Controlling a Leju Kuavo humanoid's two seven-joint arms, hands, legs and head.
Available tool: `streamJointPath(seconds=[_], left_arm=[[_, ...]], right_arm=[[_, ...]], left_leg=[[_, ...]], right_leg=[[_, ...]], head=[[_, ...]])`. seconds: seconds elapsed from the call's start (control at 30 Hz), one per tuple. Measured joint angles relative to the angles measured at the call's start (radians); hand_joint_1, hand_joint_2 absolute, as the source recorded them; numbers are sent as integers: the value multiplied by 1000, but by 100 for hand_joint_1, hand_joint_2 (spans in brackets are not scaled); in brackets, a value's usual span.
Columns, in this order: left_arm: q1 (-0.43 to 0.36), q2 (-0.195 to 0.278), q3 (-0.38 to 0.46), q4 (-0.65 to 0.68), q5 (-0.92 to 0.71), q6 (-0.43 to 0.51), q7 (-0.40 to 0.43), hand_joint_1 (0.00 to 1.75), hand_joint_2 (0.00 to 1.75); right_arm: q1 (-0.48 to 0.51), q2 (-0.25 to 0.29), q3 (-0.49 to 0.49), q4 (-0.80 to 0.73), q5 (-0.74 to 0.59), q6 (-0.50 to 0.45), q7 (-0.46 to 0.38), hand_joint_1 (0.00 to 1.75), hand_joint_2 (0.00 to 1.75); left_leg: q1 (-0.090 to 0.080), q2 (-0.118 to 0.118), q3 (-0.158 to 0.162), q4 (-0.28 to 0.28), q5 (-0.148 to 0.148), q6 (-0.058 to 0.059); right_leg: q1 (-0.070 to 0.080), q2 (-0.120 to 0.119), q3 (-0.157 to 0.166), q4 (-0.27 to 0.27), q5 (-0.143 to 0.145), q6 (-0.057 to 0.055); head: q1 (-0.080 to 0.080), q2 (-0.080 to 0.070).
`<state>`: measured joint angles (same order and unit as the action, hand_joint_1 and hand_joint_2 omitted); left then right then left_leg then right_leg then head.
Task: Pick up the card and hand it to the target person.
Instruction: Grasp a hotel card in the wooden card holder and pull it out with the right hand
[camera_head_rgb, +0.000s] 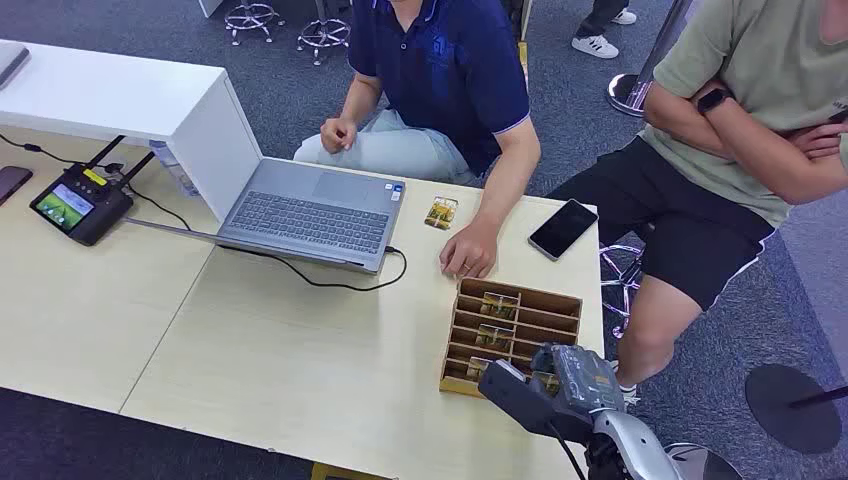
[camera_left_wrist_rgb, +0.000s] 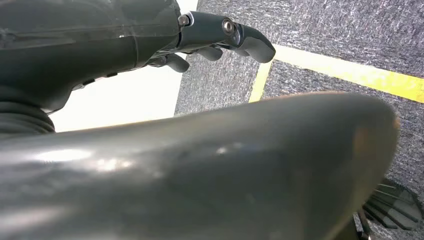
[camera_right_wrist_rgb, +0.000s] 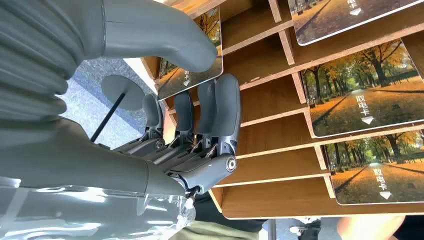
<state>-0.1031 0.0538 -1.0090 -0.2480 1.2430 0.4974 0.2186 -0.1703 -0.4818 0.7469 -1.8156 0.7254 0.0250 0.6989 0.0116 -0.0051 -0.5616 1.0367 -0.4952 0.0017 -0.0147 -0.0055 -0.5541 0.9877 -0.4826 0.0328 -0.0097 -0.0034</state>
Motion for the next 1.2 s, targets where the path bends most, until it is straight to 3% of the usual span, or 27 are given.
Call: streamJointPath(seconds=[0.37, 0.53, 0.67, 0.8, 0.9, 1.03, 1.2], left_arm=[[0, 0, 0, 0, 1, 0, 0, 0, 0], [0, 0, 0, 0, 2, 0, 1, 0, 0], [0, 0, 0, 0, 6, 1, 2, 0, 0], [0, 0, 0, 0, 14, 2, 3, 0, 0], [0, 0, 0, 0, 15, 2, 3, 0, 0], [0, 0, 0, 0, 15, 2, 3, 0, 175], [0, 0, 0, 0, 15, 2, 3, 0, 175]], right_arm=[[-1, 0, 0, 3, 13, 16, 0, 107, 175], [-1, 0, 0, 4, 35, 46, 0, 113, 175], [1, 0, -1, 8, 64, 83, 0, 134, 175], [3, 2, -2, 8, 75, 105, 0, 172, 175], [3, 3, -2, 8, 81, 110, 0, 175, 175], [4, 5, -3, 8, 85, 117, 0, 175, 175], [4, 7, -3, 8, 86, 119, 0, 175, 175]], left_leg=[[0, 0, 0, 0, 0, 0], [0, 0, 0, 0, 0, 0], [0, 0, 0, 0, 0, 0], [0, 0, 0, 0, 0, 0], [0, 0, 0, 0, 0, 0], [0, 0, 0, 0, 0, 0], [0, 0, 0, 0, 0, 0]], right_leg=[[0, 0, 0, 0, 0, 0], [0, 0, 0, 0, 0, 0], [0, 0, 0, 0, 0, 0], [0, 0, 0, 0, 0, 0], [0, 0, 0, 0, 0, 0], [0, 0, 0, 0, 0, 0], [0, 0, 0, 0, 0, 0]], head=[[0, 0], [0, 0], [0, 0], [0, 0], [0, 0], [0, 0], [0, 0]])
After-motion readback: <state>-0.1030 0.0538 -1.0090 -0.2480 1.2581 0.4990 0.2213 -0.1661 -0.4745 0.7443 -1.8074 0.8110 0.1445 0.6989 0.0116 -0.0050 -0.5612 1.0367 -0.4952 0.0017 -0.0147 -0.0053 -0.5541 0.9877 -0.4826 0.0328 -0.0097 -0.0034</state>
